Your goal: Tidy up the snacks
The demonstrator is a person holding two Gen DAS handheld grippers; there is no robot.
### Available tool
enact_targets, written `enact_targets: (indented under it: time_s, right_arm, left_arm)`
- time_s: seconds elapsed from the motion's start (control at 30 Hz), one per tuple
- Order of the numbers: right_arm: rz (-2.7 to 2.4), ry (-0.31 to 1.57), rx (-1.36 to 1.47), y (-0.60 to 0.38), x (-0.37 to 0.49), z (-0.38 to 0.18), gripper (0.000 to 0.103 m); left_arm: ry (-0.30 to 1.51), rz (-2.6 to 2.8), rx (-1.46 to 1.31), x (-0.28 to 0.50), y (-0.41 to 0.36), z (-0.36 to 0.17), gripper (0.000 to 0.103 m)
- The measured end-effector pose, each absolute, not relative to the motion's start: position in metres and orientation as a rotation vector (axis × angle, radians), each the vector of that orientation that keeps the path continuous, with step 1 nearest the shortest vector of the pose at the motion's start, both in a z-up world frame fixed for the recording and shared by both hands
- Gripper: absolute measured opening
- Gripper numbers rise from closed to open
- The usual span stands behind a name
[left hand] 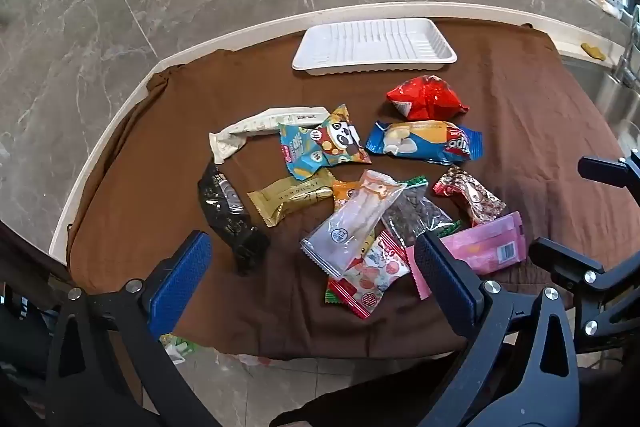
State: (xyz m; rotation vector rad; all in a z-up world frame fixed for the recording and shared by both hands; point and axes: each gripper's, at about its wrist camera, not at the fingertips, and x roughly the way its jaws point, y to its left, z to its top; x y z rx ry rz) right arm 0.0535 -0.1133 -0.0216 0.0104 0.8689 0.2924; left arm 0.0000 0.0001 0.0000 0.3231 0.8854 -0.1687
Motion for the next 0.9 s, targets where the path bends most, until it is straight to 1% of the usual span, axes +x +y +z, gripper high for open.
enact_targets:
  time_s: [0.17,0.9]
  right_arm:
    - [0.289,0.863,0.009,-0.1138,0.0536,-0.0216,0.103]
    - [0.295,0.87,0.032,-0.1169,0.0582,-0.0235,0.103]
  left_arm:
    - [0.905,-0.174,0.311,0.0037,0.0012,-0.0005,0.103]
    - [0.889,-0.175,0.321,0.0037,-0.0031,-0.0007,0.103]
